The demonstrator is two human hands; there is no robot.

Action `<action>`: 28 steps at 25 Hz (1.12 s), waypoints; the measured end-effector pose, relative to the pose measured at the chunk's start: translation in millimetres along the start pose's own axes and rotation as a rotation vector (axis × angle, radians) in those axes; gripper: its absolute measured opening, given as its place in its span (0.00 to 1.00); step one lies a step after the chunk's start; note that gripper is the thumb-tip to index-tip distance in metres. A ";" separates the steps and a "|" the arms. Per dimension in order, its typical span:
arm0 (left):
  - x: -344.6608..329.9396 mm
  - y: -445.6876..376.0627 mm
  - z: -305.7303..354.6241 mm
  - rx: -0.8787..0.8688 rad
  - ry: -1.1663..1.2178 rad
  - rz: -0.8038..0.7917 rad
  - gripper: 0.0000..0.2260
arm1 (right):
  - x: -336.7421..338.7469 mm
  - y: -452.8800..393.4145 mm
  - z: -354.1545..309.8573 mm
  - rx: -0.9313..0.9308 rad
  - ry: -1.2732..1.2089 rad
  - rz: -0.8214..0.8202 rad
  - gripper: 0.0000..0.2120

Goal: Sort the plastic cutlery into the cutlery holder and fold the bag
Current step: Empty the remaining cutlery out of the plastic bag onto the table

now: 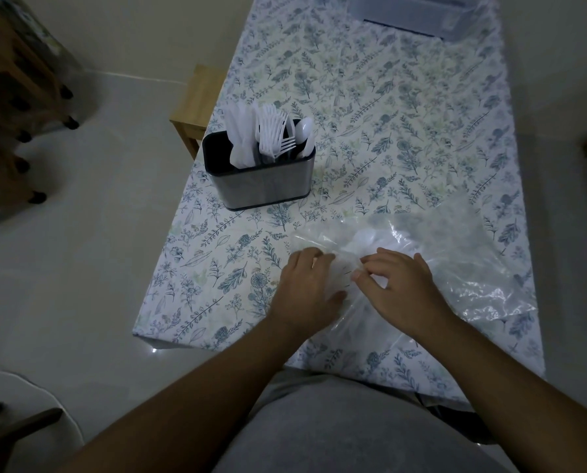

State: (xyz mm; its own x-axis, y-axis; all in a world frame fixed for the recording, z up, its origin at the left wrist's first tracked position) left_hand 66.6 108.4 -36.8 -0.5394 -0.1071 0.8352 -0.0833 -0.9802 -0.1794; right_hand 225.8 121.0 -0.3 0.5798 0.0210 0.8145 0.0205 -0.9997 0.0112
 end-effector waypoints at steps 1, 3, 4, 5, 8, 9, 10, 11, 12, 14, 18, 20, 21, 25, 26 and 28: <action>-5.8 -3.0 0.4 0.016 -0.014 -0.042 0.32 | 0.5 -1.3 0.2 -0.003 -0.013 0.007 0.08; -18.7 -8.2 4.0 0.044 -0.101 -0.171 0.40 | 1.3 -3.3 -0.2 -0.002 -0.041 0.010 0.09; -24.9 -10.5 6.1 0.043 -0.168 -0.218 0.41 | 1.7 -3.5 -0.7 -0.001 -0.050 0.014 0.09; -28.5 -13.5 9.0 0.041 -0.223 -0.246 0.39 | 2.2 -3.9 -0.2 -0.003 -0.058 0.024 0.10; -34.5 -23.0 14.0 0.063 -0.319 -0.308 0.33 | 6.0 -4.6 3.8 -0.045 -0.097 0.066 0.10; -35.5 -26.0 15.5 0.060 -0.338 -0.311 0.31 | 6.4 -4.8 4.6 -0.051 -0.110 0.073 0.11; -37.3 -28.0 16.9 0.051 -0.344 -0.310 0.27 | 6.5 -4.7 4.9 -0.053 -0.117 0.072 0.12; -38.7 -29.3 18.6 0.042 -0.341 -0.311 0.24 | 6.3 -4.7 5.4 -0.053 -0.121 0.069 0.13; -40.5 -29.7 20.8 0.028 -0.334 -0.317 0.21 | 6.3 -4.9 6.0 -0.052 -0.130 0.068 0.14; -42.6 -29.9 25.4 0.009 -0.303 -0.330 0.17 | 5.9 -4.6 7.6 -0.056 -0.148 0.071 0.15; -38.3 -32.4 29.6 0.038 -0.242 -0.351 0.15 | 9.1 -3.8 6.8 -0.047 -0.129 0.085 0.13; -35.6 -32.3 29.0 0.050 -0.240 -0.367 0.14 | 12.6 -3.4 6.2 -0.055 -0.115 0.093 0.12; -34.2 -32.0 28.3 0.060 -0.238 -0.376 0.13 | 13.4 -3.2 6.3 -0.068 -0.105 0.083 0.12; -24.4 -27.3 21.8 0.101 -0.200 -0.398 0.15 | 9.0 -1.5 8.2 -0.118 -0.061 -0.028 0.17; -20.8 -24.8 18.8 0.112 -0.185 -0.402 0.16 | 7.8 -1.1 9.8 -0.131 -0.055 -0.057 0.18; -9.6 -17.6 8.2 0.158 -0.159 -0.408 0.17 | 4.9 -0.8 11.3 -0.137 -0.016 -0.122 0.23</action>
State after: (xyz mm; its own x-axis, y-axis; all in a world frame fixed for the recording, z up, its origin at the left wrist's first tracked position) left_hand 80.1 125.3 -37.4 -0.3533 0.2804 0.8925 -0.1266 -0.9596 0.2514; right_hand 237.9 122.0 -2.9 0.5925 0.1411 0.7931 -0.0189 -0.9818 0.1888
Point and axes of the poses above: each hand's wrist, its own y-axis away from the middle knuckle, its own x-axis out of the back of the hand, z = x × y, the point moved 6 cm from there along -y, towards the middle knuckle, and after that the axes turned 14 degrees about z, right-handed, at the moved point
